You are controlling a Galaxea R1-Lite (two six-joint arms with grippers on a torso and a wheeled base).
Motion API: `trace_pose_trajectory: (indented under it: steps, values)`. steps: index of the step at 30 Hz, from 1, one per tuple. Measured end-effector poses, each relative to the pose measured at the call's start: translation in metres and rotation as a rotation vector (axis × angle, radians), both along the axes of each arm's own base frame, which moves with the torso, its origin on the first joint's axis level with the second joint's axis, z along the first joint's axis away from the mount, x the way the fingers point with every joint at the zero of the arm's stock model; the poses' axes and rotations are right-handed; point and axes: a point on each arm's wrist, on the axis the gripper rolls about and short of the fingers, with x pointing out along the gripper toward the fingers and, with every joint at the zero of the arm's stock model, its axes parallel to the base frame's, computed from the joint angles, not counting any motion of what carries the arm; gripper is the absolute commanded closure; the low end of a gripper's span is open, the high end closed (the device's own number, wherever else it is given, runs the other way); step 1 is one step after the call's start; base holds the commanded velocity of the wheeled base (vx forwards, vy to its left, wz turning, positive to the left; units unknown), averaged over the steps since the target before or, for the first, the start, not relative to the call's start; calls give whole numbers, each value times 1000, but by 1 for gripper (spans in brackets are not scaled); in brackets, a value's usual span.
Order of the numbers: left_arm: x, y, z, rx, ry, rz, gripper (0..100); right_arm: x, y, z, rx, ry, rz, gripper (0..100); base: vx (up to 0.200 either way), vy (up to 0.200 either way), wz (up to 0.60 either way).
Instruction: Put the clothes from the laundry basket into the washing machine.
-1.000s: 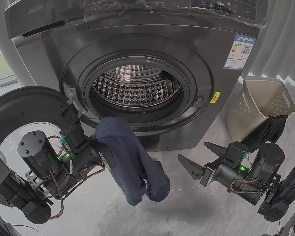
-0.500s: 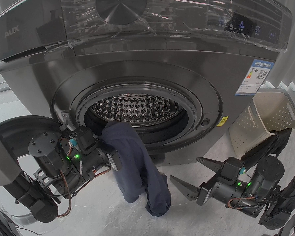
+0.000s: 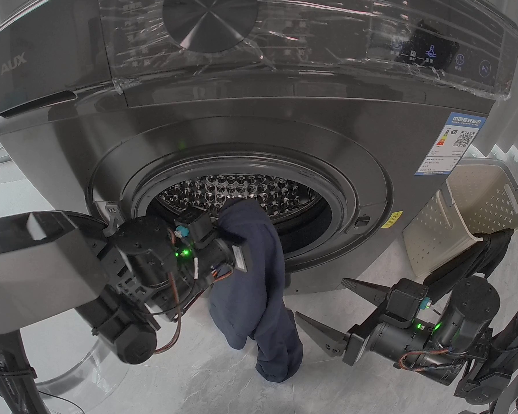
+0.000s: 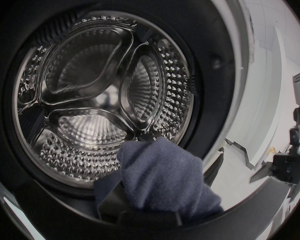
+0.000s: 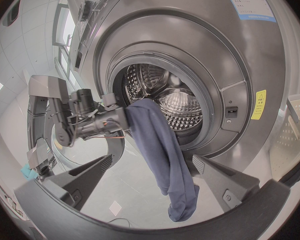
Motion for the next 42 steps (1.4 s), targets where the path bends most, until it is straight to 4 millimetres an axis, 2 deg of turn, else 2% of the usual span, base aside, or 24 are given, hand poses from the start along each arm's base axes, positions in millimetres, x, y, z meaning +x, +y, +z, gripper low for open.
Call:
trace_pose_trajectory:
  steps: [10,17,25,29,33,34,42]
  values:
    - [77,-32,4,-65,-89,56,100,-1,2,1,3,-2,9,0,0,0,0]
    - [127,-45,5,-93,-118,129,100,-2,3,1,11,-7,12,0,0,0,0]
    - [175,-45,23,-131,-141,250,100,-2,4,1,12,-8,16,0,0,0,0]
    - [195,-38,19,-125,-103,313,100,-2,4,1,13,-9,17,0,0,0,0]
    - [206,-31,8,-133,-96,351,100,-2,4,1,13,-9,19,0,0,0,0]
    - [208,-30,3,-132,-93,356,0,-2,5,1,13,-9,20,0,0,0,0]
    - [209,-34,-12,-118,-70,353,0,-3,5,1,13,-9,20,0,0,0,0]
